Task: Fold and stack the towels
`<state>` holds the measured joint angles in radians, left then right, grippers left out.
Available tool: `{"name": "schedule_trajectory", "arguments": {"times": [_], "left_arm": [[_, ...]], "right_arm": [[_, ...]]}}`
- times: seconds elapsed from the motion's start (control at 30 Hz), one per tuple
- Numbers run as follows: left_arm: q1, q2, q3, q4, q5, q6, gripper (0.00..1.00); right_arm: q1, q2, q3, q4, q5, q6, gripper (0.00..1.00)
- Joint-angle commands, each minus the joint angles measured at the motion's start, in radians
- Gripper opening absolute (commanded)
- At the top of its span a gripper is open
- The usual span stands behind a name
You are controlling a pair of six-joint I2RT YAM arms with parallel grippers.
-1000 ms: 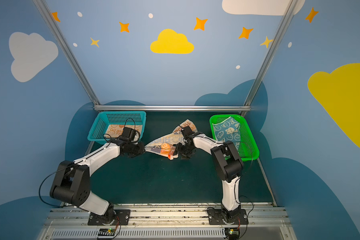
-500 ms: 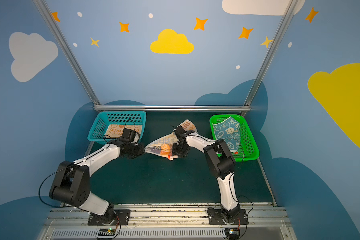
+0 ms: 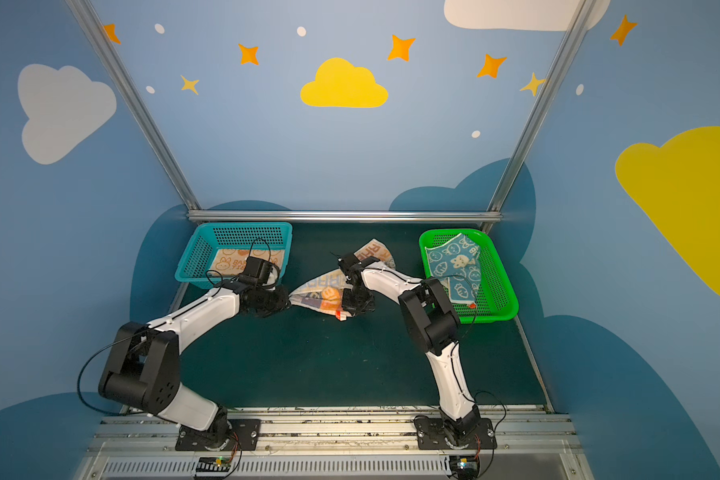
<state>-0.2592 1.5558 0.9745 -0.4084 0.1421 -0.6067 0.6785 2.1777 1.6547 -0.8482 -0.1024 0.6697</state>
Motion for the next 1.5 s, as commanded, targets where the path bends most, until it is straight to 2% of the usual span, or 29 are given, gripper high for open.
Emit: {"name": "schedule_trajectory", "arguments": {"times": [0.0, 0.13, 0.3, 0.5, 0.63, 0.77, 0.83, 1.0, 1.2, 1.3, 1.47], "left_arm": [[-0.003, -0.003, -0.013, 0.003, 0.007, 0.008, 0.03], [-0.003, -0.005, 0.006, -0.009, 0.009, 0.012, 0.03], [-0.002, 0.0, 0.159, -0.076, 0.018, 0.02, 0.03], [-0.011, 0.07, 0.459, -0.151, 0.075, -0.008, 0.03], [-0.023, 0.138, 0.664, -0.203, 0.085, -0.017, 0.03], [-0.03, 0.209, 0.869, -0.253, 0.085, -0.025, 0.03], [-0.03, 0.244, 0.98, -0.293, 0.085, -0.02, 0.03], [-0.034, 0.352, 1.302, -0.407, 0.117, 0.01, 0.03], [-0.041, 0.495, 1.724, -0.619, 0.112, 0.061, 0.03], [-0.044, 0.481, 1.78, -0.649, 0.107, 0.065, 0.03], [-0.074, 0.357, 1.693, -0.636, 0.042, 0.088, 0.03]], "right_arm": [[0.015, 0.099, -0.02, -0.039, 0.045, -0.022, 0.04], [0.007, 0.066, 0.028, -0.074, 0.031, -0.047, 0.0], [-0.038, -0.02, 0.191, -0.198, 0.015, -0.09, 0.0], [-0.127, -0.049, 0.611, -0.429, 0.033, -0.153, 0.0], [-0.195, -0.053, 0.854, -0.464, 0.007, -0.238, 0.0], [-0.235, -0.175, 0.814, -0.282, 0.044, -0.217, 0.0], [-0.266, -0.213, 0.826, -0.246, 0.046, -0.213, 0.0], [-0.357, -0.199, 0.995, -0.288, -0.042, -0.221, 0.0], [-0.401, -0.274, 1.019, -0.273, -0.09, -0.267, 0.0], [-0.404, -0.324, 1.018, -0.272, -0.097, -0.304, 0.0], [-0.405, -0.422, 0.985, -0.274, -0.112, -0.361, 0.0]]}}
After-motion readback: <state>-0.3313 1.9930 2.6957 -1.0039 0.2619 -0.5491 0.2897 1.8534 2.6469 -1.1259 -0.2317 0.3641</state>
